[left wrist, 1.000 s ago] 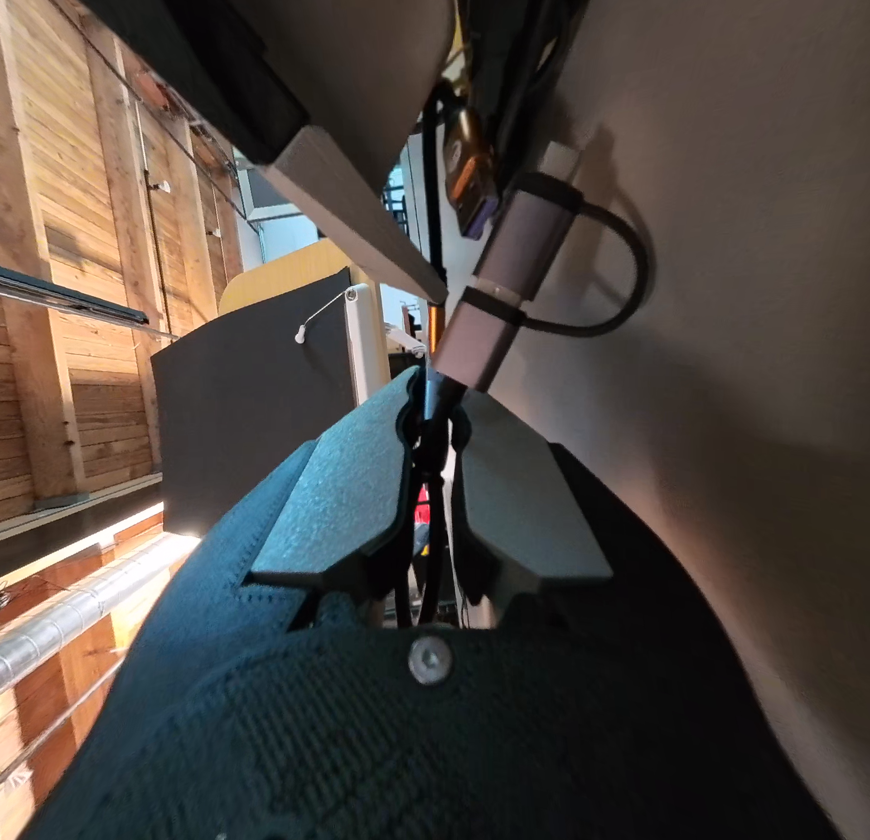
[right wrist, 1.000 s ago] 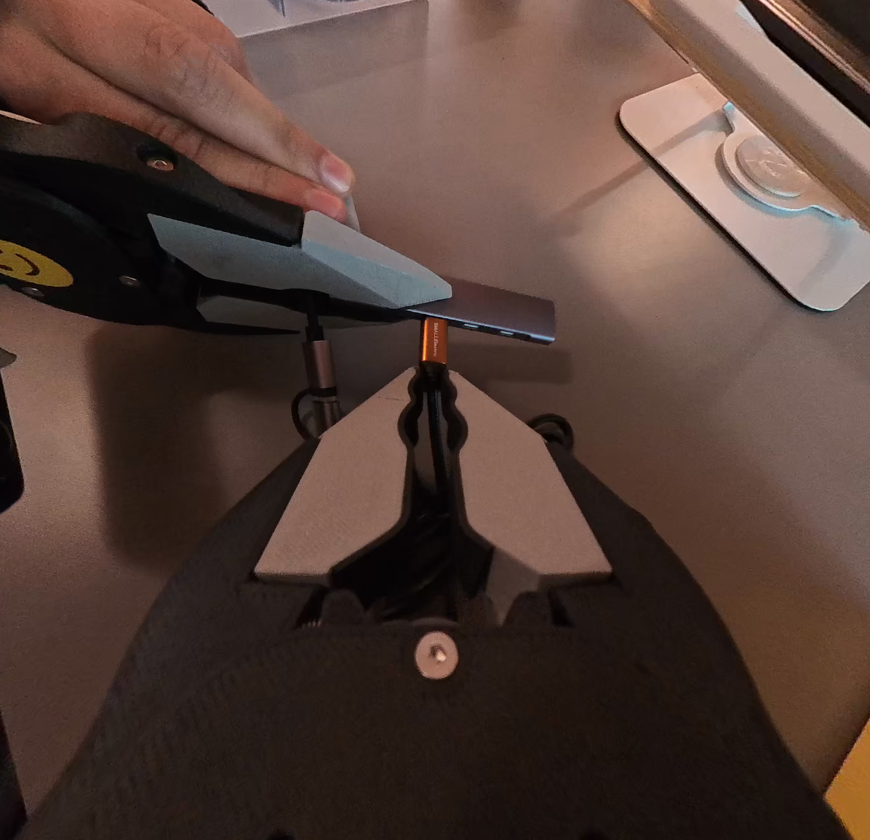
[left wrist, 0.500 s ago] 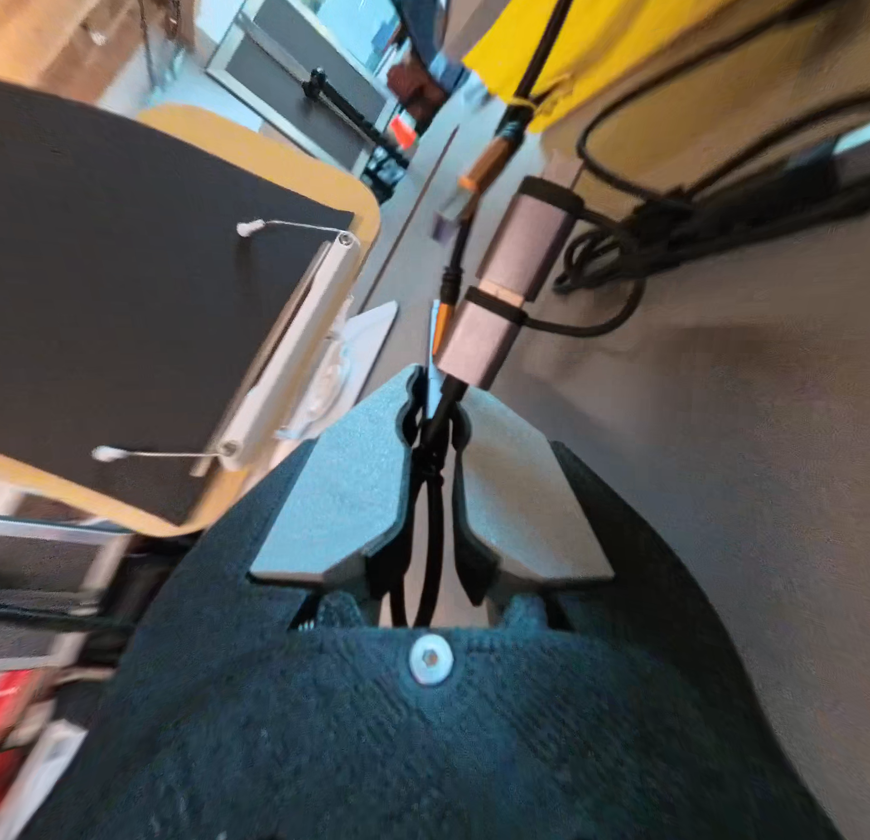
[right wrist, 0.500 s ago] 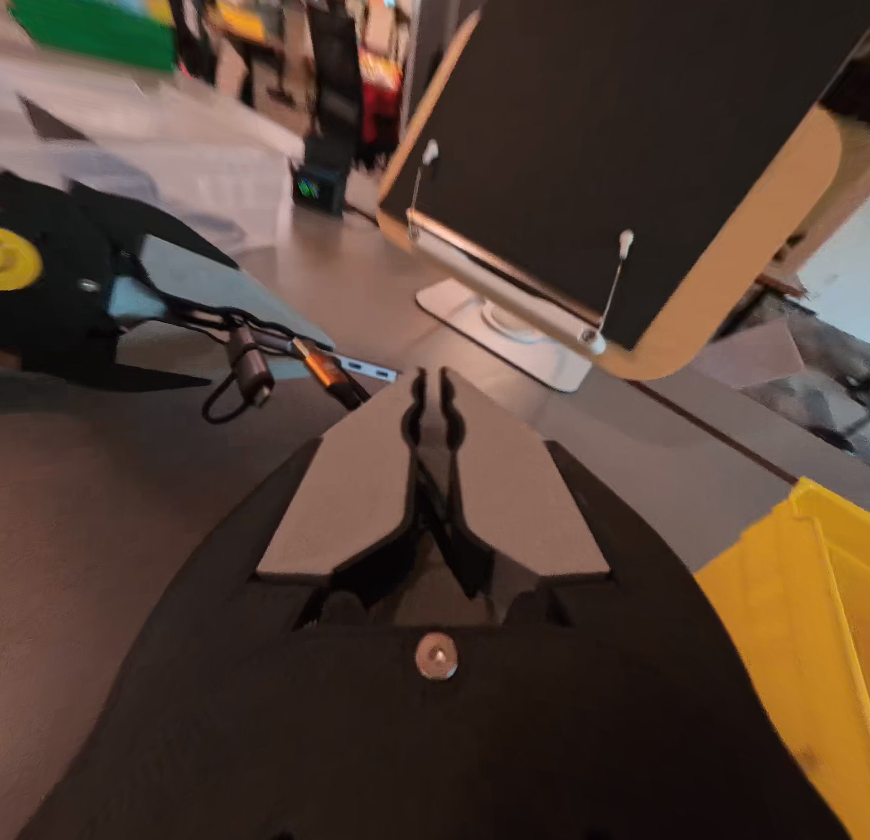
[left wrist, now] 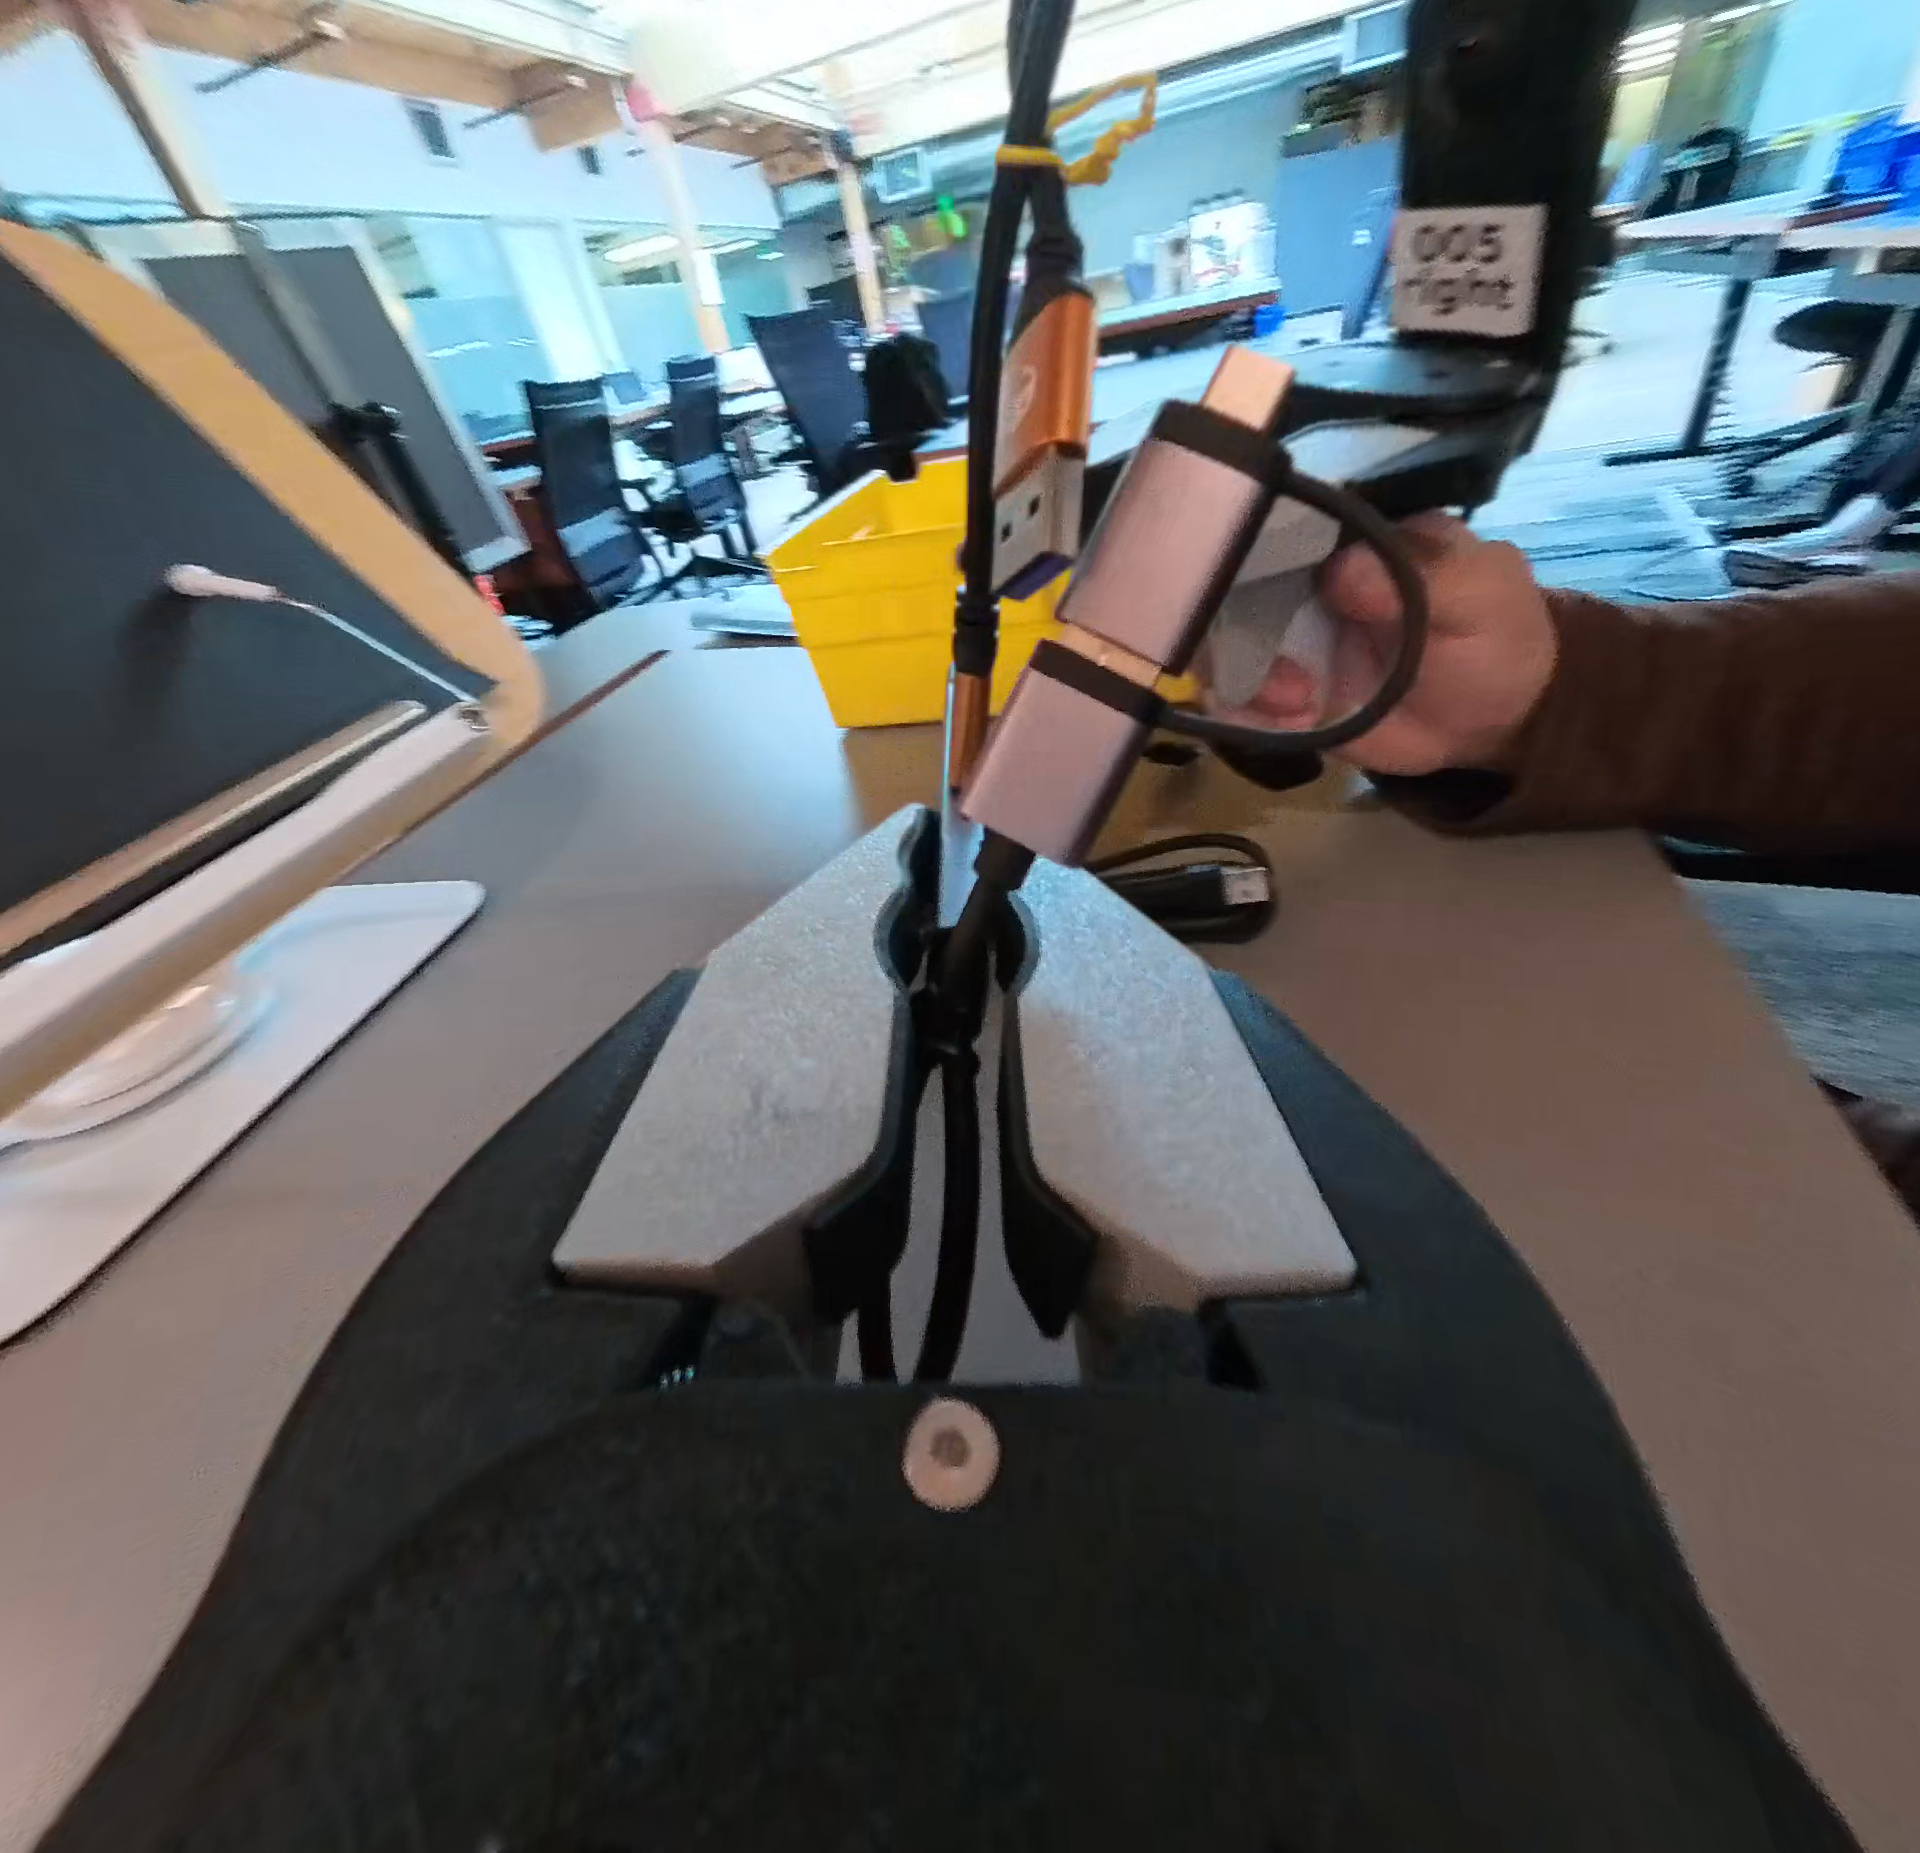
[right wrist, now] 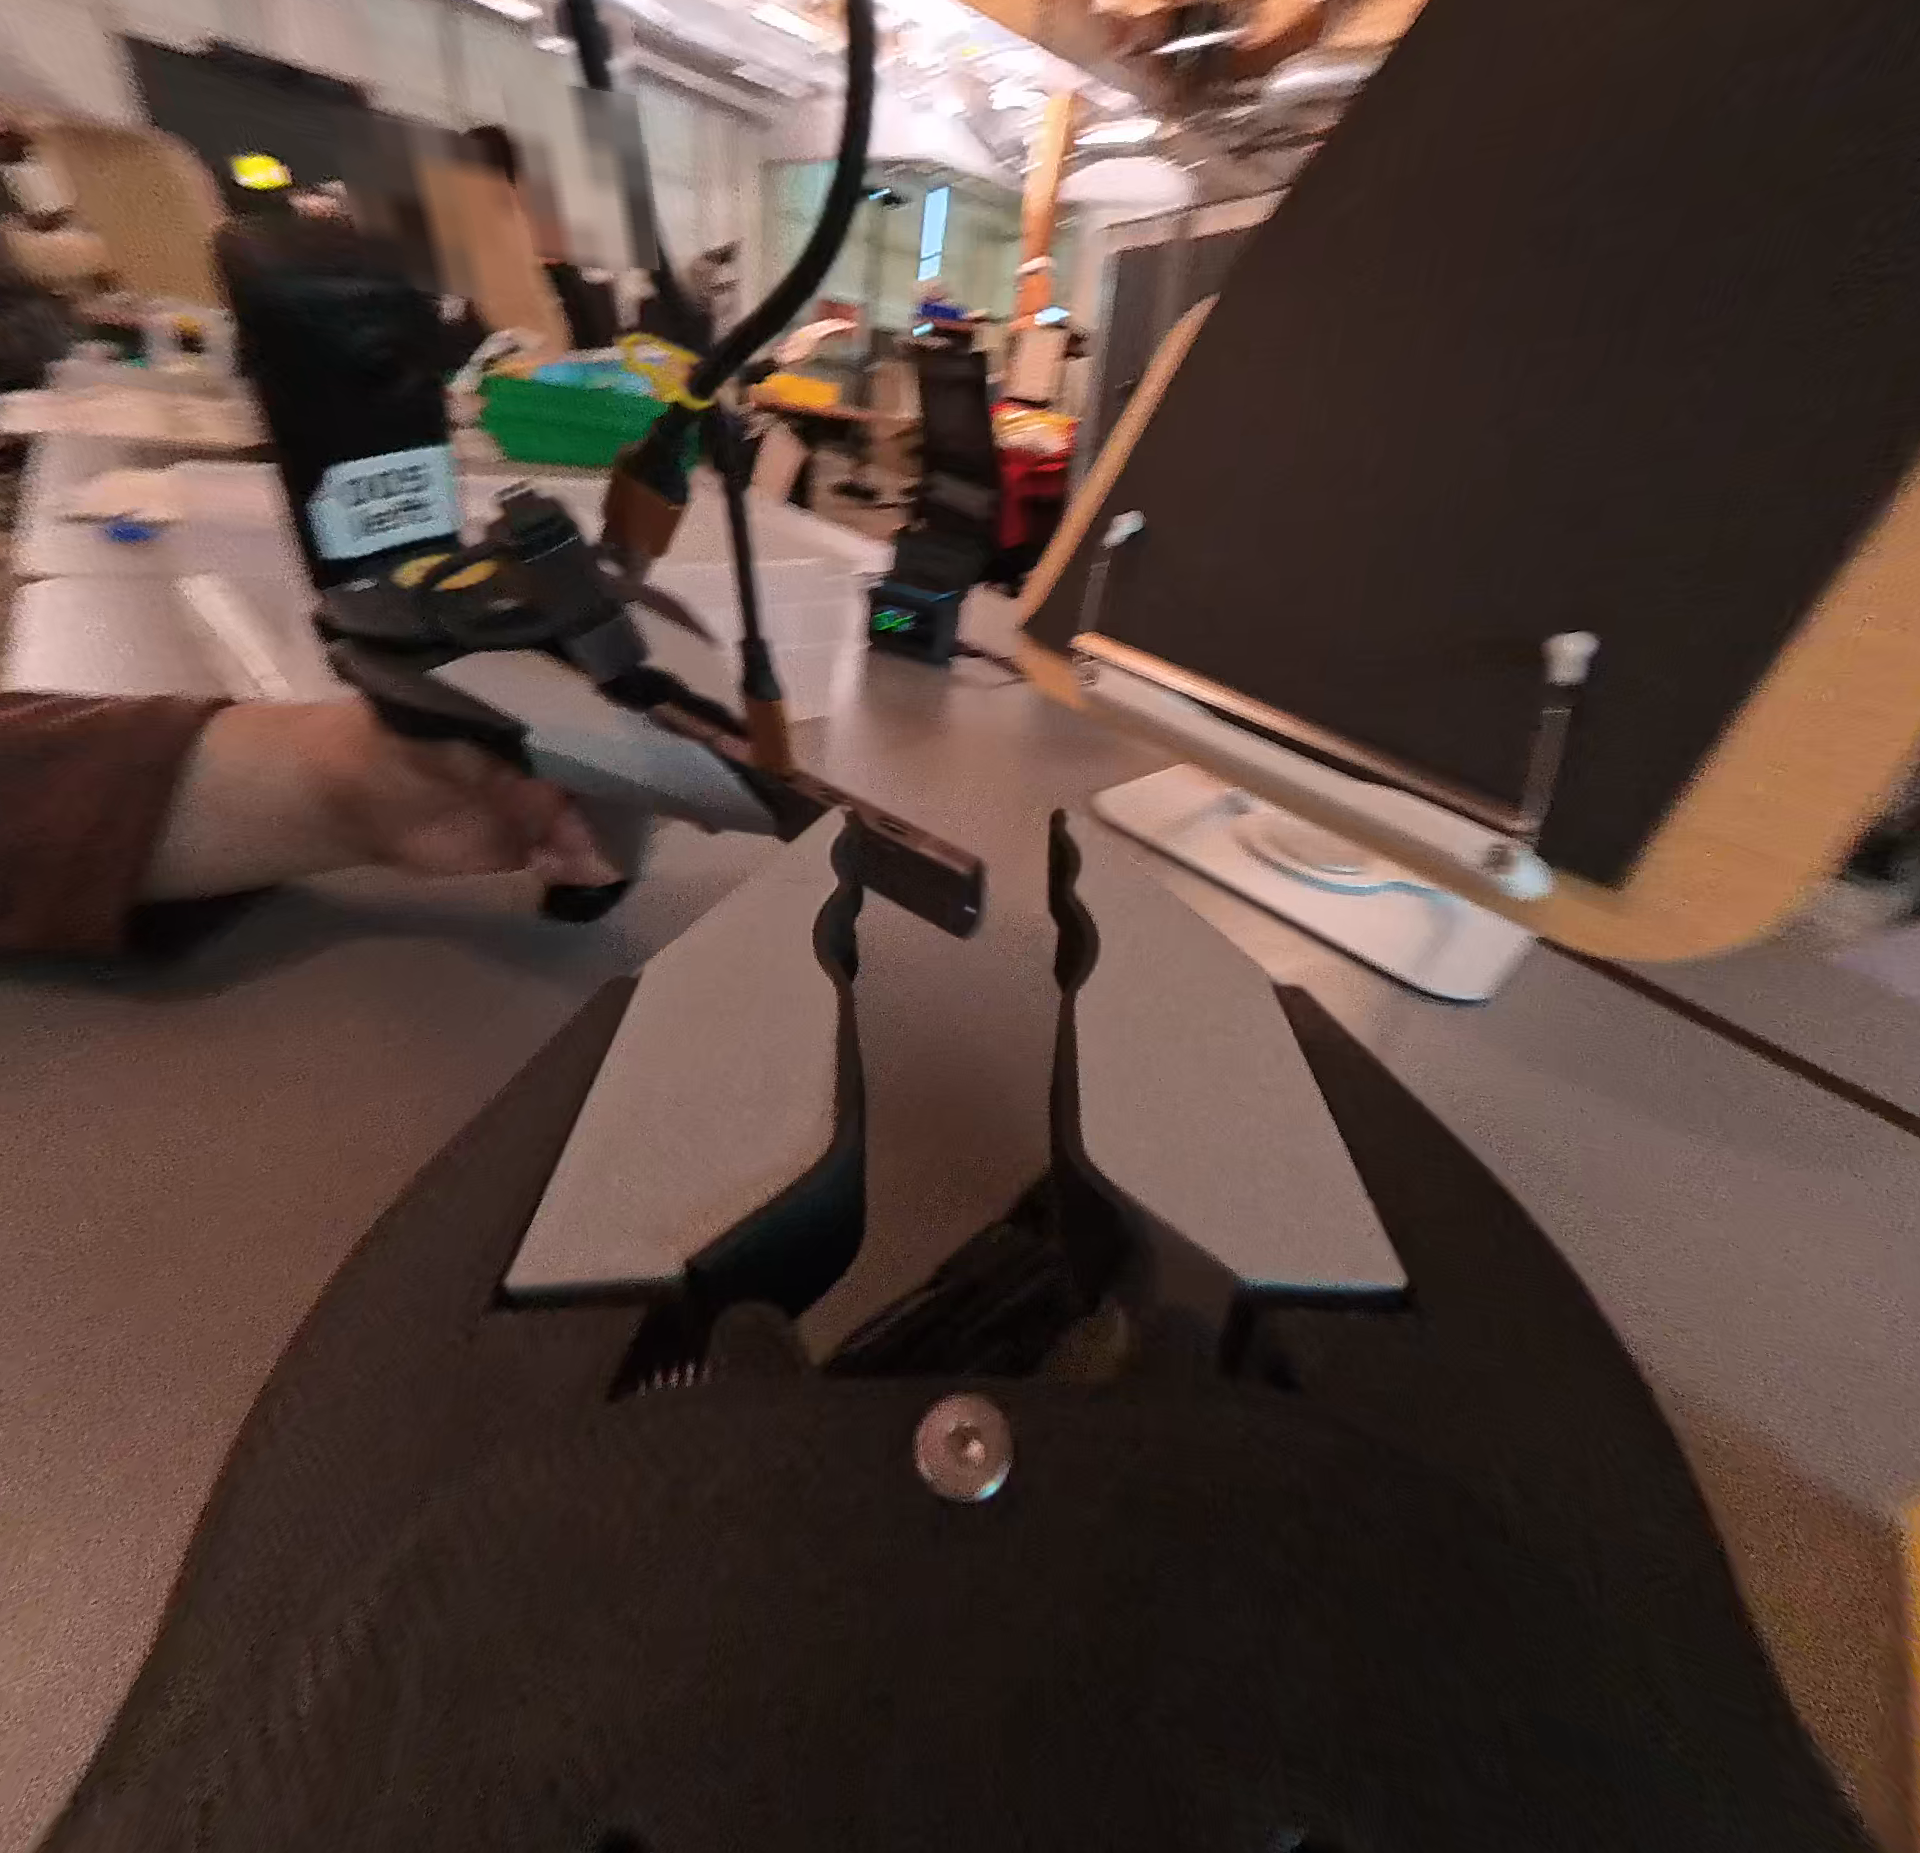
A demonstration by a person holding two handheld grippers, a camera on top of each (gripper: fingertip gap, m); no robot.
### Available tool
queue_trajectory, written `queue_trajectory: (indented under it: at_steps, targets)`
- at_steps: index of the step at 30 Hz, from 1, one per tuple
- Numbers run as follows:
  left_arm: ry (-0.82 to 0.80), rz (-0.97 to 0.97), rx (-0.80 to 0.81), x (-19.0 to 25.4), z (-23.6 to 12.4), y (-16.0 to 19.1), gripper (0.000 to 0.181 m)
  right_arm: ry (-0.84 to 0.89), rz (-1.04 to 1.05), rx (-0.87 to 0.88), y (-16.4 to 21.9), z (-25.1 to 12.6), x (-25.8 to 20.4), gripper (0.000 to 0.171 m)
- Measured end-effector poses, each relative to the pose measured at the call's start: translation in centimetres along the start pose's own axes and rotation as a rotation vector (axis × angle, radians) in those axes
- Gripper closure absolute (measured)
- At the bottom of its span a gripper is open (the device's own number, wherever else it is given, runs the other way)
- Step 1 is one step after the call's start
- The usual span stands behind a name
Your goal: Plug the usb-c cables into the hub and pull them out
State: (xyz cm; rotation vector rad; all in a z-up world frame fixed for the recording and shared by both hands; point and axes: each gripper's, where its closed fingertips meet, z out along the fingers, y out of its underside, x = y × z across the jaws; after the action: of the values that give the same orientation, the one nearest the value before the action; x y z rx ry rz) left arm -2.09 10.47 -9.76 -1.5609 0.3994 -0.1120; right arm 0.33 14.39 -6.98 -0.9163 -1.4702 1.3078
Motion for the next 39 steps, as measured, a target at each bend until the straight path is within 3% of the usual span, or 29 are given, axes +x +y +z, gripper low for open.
queue_trajectory:
  at_steps: [2, 6, 8, 10, 12, 15, 19, 24, 29, 34, 39]
  targets:
    - [0.073, -0.02, -0.006, 1.2, 0.2, 0.2, 0.175, -0.086, 0.014, -0.021, 0.4, 0.5, -1.5, 0.128]
    - [0.17, -0.041, 0.003, 2.9, 0.2, -0.1, 0.175, -0.242, 0.018, -0.087, 1.7, 1.0, -4.3, 0.131]
    - [0.233, -0.059, -0.011, 3.9, 0.1, 0.0, 0.175, -0.267, -0.023, -0.118, 2.2, 1.2, -5.1, 0.148]
    - [0.242, -0.076, -0.012, 4.0, 0.1, 0.0, 0.174, -0.276, -0.078, -0.123, 2.2, 1.0, -5.4, 0.154]
    - [0.179, -0.095, 0.0, 3.1, 0.3, -0.1, 0.161, -0.262, -0.105, -0.126, 2.0, 0.8, -5.2, 0.159]
    - [0.008, -0.109, 0.011, 0.5, 0.4, -0.1, 0.147, -0.155, -0.161, -0.11, 1.2, 0.4, -3.6, 0.162]
    - [-0.171, -0.172, -0.005, -3.1, -0.4, 0.6, 0.152, 0.029, -0.181, -0.035, -1.5, -1.4, -0.5, 0.166]
    - [-0.192, -0.219, -0.031, -3.9, -0.6, 1.2, 0.167, 0.385, -0.254, -0.017, -6.8, -6.3, 6.3, 0.166]
    - [-0.192, -0.181, -0.065, -3.4, -0.3, 1.4, 0.17, 0.649, -0.284, -0.141, -10.1, -12.0, 14.6, 0.166]
    - [-0.194, -0.175, -0.091, -3.4, -0.2, 1.7, 0.172, 0.826, -0.358, -0.381, -7.7, -15.9, 21.2, 0.166]
    - [-0.196, -0.189, -0.095, -3.5, -0.4, 1.9, 0.173, 0.806, -0.234, -0.773, 1.3, -17.3, 24.1, 0.164]
